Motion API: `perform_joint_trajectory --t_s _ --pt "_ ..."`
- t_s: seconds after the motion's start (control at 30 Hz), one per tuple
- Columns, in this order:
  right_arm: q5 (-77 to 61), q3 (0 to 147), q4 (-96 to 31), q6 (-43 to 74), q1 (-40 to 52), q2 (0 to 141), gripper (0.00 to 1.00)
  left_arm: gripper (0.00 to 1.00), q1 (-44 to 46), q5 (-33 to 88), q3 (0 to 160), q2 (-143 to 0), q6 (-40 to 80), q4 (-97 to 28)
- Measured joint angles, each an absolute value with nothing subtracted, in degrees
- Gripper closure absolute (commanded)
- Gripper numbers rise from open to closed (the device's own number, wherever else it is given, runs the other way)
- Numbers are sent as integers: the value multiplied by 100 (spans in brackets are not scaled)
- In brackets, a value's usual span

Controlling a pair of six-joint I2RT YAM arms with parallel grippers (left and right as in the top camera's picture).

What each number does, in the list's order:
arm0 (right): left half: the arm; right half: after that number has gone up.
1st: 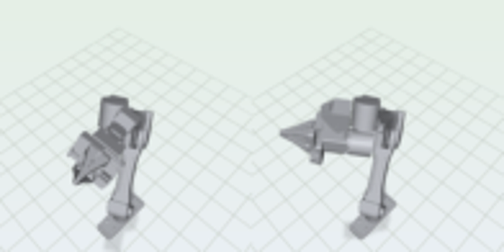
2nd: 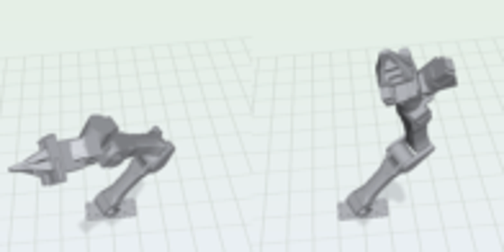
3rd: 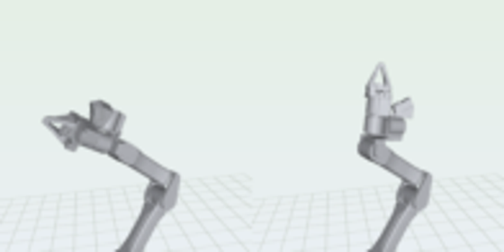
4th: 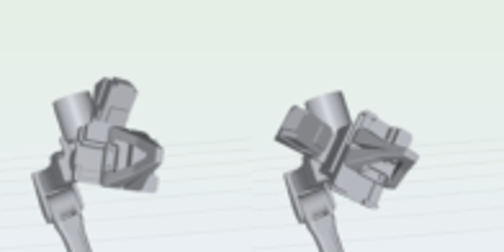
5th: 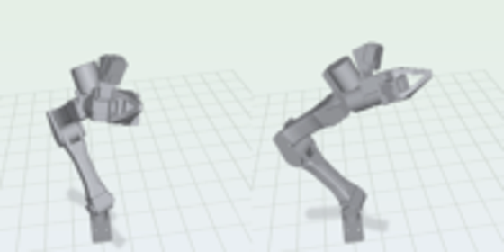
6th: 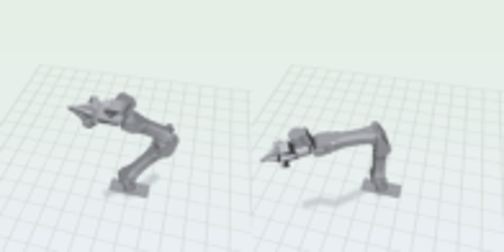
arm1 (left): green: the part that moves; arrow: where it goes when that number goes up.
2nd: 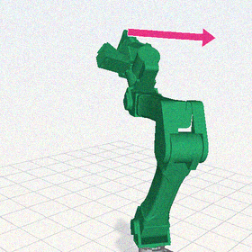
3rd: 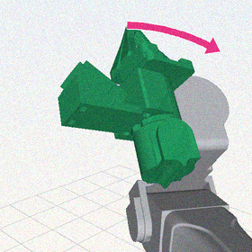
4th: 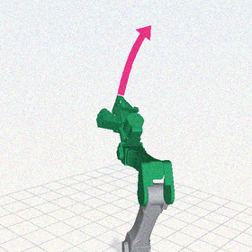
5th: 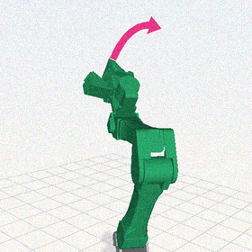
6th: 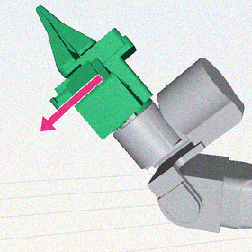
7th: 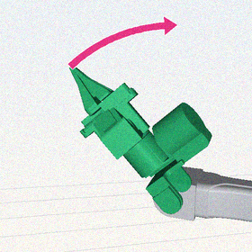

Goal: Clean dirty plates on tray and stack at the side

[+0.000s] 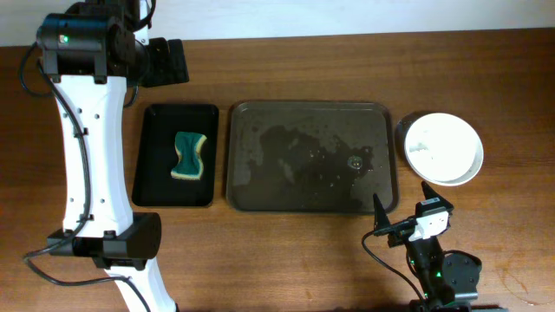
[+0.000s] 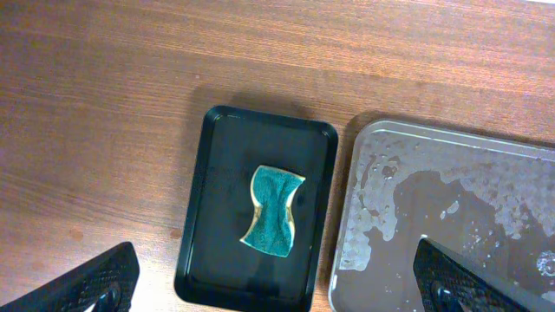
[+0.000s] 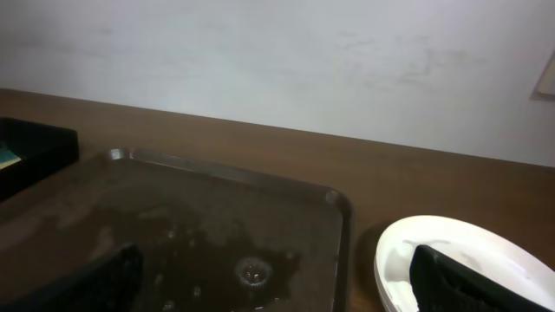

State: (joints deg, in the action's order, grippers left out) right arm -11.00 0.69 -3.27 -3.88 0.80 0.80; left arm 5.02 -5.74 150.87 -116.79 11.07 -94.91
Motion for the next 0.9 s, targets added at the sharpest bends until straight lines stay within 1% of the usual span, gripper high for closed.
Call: perform_joint_trajectory --t_s 0.37,0.47,0.57,0.67,0.7,0.77,0.9 --pt "-1100 69 -327 -390 80 80 1 1 502 -600 15087 -11679 1107 -9601" --pt "-1100 69 -327 -392 80 80 2 1 502 -668 14772 -11476 1107 -8967" --pt "-1096 69 -327 -392 80 80 1 1 502 -687 12648 -10112 1087 -7059" --pt "-1059 69 -322 -386 80 84 1 1 464 -569 9677 -8031 733 -4969" --pt "-1052 69 -325 -388 80 82 1 1 412 -504 9170 -7649 644 -4718" --pt "-1048 69 -327 -388 80 86 1 0 178 -416 7363 -6311 423 -3557" --pt "-1039 69 -325 -388 80 75 1 1 82 -346 4764 -4294 1 -1927"
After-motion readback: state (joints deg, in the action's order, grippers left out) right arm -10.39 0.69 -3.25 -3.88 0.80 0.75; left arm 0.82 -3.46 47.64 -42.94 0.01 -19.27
